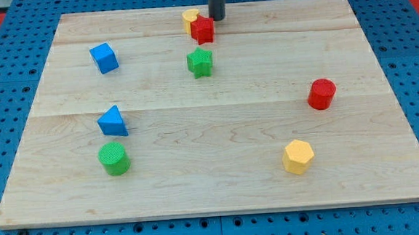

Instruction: Slide the green star vertically below the red star

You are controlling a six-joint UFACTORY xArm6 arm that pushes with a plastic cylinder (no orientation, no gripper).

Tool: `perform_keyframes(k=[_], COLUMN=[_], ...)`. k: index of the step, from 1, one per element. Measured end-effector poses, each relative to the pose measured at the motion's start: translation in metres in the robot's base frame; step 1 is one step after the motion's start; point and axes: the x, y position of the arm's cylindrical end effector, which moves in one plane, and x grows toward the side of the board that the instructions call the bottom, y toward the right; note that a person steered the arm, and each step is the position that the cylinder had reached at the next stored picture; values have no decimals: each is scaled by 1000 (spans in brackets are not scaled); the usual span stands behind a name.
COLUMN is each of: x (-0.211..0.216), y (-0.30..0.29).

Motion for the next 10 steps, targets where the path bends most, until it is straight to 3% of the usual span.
perform_keyframes(k=[1, 5, 6, 8, 10], x=[23, 48, 34, 80, 94], y=[-5, -7, 46, 50, 12])
